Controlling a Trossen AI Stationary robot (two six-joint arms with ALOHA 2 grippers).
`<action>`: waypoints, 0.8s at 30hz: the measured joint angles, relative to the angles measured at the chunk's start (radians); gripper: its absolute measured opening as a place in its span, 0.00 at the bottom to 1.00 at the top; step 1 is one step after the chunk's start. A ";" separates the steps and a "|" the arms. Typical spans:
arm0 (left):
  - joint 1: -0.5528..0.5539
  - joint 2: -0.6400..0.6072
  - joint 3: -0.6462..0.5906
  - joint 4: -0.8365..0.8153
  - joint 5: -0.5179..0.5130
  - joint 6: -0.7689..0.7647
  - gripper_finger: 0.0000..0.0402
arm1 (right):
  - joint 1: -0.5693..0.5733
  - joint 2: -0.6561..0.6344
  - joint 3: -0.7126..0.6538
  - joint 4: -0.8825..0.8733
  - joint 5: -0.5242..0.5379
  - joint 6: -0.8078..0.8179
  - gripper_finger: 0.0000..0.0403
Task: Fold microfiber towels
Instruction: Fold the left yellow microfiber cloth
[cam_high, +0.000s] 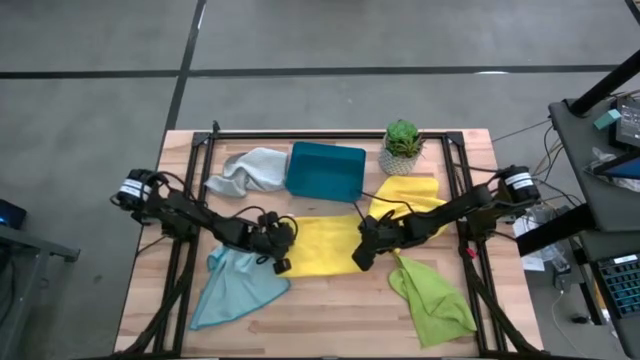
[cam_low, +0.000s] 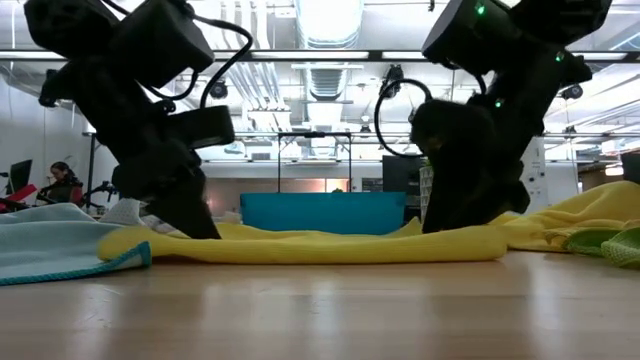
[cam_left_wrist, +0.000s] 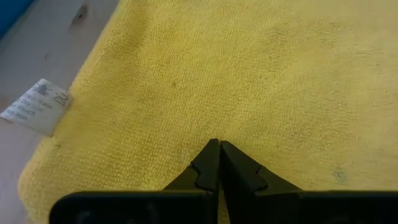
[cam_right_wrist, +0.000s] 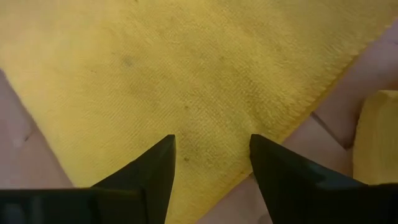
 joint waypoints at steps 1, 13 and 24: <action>0.000 -0.008 0.000 -0.010 0.003 0.000 0.00 | 0.000 0.006 0.001 0.004 0.007 0.005 0.49; 0.000 -0.028 -0.003 -0.027 0.006 0.000 0.00 | -0.030 -0.040 -0.001 -0.046 0.009 -0.018 0.49; 0.000 -0.028 -0.003 -0.023 0.003 0.000 0.00 | -0.037 -0.079 -0.002 -0.125 0.054 0.009 0.49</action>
